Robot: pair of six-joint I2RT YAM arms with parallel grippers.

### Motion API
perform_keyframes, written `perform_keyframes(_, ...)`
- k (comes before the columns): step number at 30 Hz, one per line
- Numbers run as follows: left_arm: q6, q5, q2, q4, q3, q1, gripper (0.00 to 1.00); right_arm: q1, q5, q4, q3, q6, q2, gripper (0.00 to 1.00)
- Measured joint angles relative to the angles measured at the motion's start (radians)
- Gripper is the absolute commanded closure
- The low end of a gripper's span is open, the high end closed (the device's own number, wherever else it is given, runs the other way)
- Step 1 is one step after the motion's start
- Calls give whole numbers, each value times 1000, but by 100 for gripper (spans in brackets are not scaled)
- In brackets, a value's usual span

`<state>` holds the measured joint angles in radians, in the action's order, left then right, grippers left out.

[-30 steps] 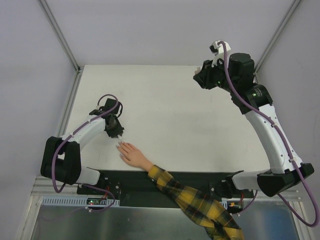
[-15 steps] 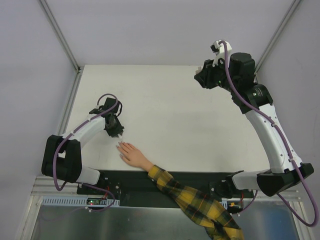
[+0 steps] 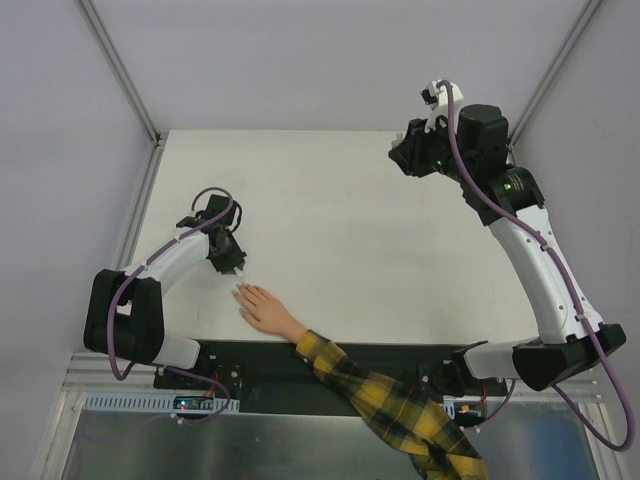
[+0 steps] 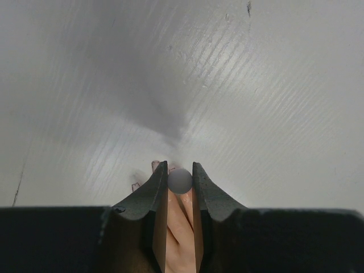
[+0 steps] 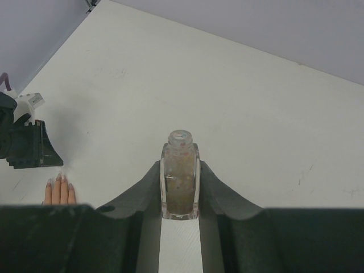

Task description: Paint the nails

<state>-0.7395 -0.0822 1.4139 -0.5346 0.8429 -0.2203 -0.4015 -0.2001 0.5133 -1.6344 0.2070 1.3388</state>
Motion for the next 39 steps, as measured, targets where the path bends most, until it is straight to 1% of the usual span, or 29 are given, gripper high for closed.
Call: perform_keyframes(39,-1,5,36,1,0,30,100,32,-24,-1,-24,-24,50,100)
